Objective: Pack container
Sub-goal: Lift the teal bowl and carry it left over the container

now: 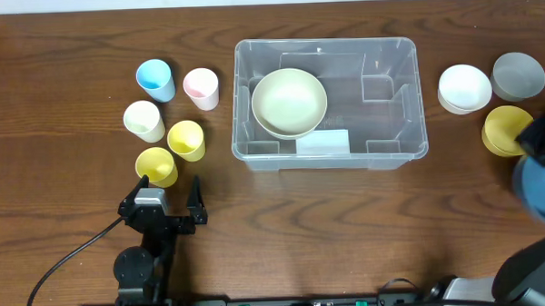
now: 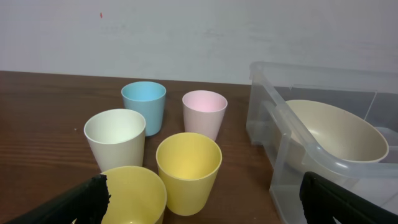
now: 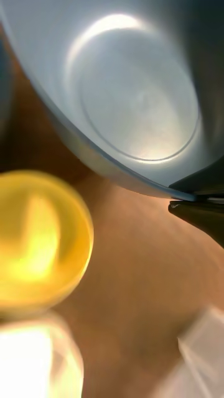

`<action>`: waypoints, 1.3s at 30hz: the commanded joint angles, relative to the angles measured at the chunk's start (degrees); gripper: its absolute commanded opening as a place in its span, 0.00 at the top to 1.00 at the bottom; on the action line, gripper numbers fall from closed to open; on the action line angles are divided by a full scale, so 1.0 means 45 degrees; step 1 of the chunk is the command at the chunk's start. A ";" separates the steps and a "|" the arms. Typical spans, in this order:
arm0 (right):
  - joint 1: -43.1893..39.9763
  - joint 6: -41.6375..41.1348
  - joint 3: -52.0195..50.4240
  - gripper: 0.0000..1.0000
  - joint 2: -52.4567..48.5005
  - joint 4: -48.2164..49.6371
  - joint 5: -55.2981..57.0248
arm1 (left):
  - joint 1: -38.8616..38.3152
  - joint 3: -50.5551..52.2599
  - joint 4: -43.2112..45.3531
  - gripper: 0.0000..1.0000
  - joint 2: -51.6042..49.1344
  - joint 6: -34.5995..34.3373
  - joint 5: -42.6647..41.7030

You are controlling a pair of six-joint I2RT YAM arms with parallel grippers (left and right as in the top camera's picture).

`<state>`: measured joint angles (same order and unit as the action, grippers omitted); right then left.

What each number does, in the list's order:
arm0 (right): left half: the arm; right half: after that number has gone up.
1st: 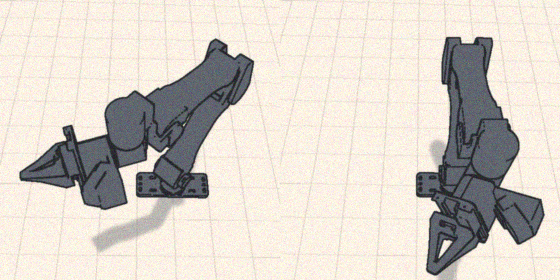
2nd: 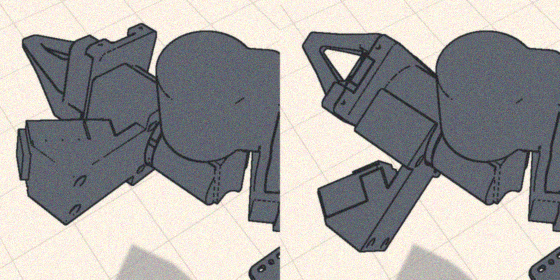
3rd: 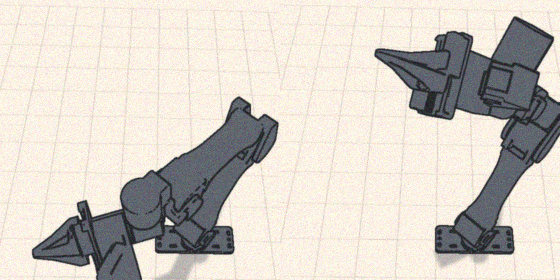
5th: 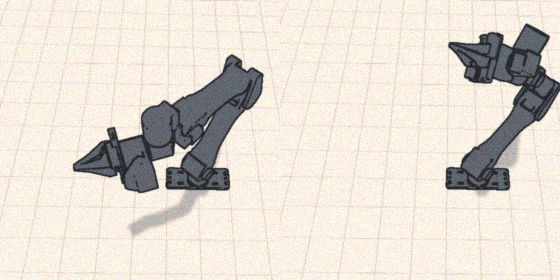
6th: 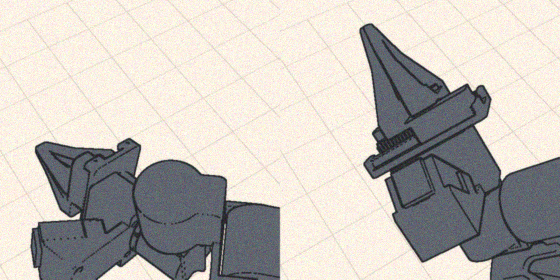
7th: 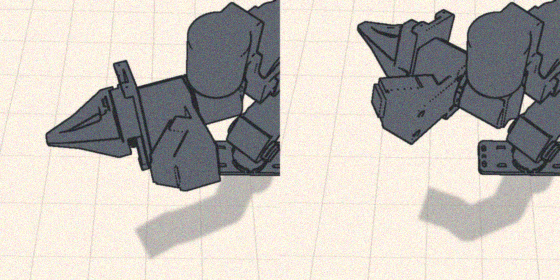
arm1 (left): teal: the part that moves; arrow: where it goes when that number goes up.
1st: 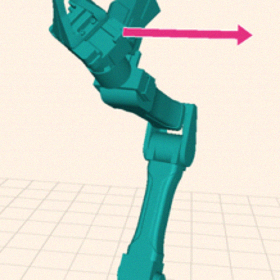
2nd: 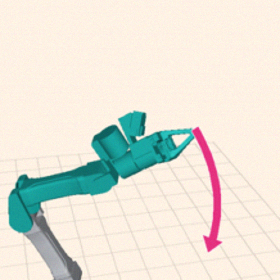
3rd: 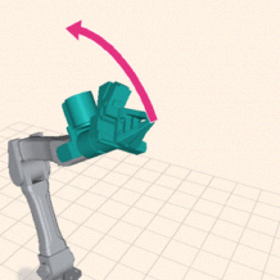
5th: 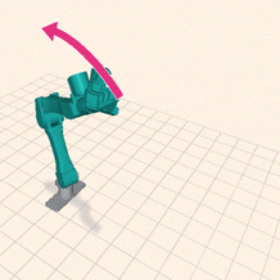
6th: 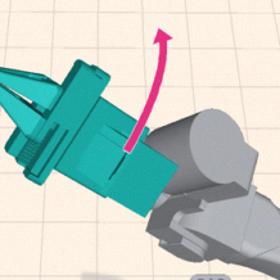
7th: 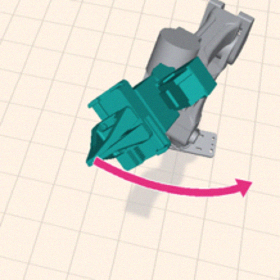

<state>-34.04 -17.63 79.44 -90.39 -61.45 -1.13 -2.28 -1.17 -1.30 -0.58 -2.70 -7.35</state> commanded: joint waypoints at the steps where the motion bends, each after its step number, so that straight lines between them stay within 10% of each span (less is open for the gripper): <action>1: 0.0063 -0.0180 0.2157 0.99 0.0889 -0.0287 -0.2293 | 0.0063 0.0209 -0.0442 0.02 0.0078 0.0209 -0.0228; 12: 0.4163 -0.0170 0.6727 0.99 0.1787 -0.0379 -0.4779 | 0.0063 0.0209 -0.0442 0.02 0.0078 0.0209 -0.0228; 26: 1.3809 0.0894 0.6810 0.99 -0.0573 -0.0010 0.2191 | 0.0063 0.0209 -0.0442 0.02 0.0078 0.0209 -0.0228; 39: 1.5606 0.0884 0.6810 0.99 -0.4561 0.0971 0.2186 | 0.0063 0.0209 -0.0442 0.02 0.0078 0.0209 -0.0228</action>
<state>34.87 -14.57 109.56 -110.24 -58.15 8.29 -2.28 -1.17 -1.30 -0.58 -2.70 -7.33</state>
